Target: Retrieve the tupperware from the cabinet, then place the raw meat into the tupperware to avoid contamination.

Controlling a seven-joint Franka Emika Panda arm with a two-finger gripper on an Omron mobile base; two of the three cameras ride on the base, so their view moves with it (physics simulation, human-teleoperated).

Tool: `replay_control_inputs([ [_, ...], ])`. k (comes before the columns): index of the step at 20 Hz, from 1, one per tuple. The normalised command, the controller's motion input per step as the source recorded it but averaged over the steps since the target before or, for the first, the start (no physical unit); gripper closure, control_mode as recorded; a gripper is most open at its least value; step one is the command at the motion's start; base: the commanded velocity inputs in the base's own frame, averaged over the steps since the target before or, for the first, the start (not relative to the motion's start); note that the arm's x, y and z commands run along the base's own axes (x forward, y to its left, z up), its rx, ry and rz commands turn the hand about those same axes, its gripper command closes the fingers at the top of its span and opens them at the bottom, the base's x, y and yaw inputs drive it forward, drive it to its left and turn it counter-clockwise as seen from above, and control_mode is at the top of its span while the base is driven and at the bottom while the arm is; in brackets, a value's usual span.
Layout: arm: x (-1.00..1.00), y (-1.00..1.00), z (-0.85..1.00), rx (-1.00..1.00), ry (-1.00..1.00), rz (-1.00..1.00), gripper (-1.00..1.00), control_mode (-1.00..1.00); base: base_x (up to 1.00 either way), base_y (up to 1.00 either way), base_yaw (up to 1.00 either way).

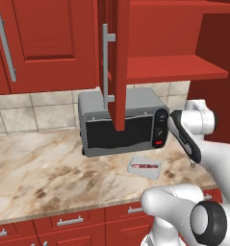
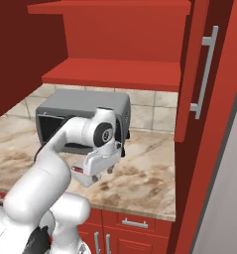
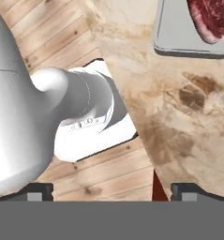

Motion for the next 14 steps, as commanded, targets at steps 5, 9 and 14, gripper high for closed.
replay_control_inputs([
  [5, -0.26, -0.48, 0.16, 0.19, -0.01, -0.13, -1.0, -1.0, 0.0, 0.0, 0.0],
  [9, -0.21, -0.18, 0.07, 0.07, -0.02, -0.13, -1.0, -1.0, 0.0, 0.0, 0.0],
  [14, -0.25, 0.0, -0.03, 0.0, -0.02, -0.15, -1.0, -1.0, 0.0, 0.0, 0.0],
])
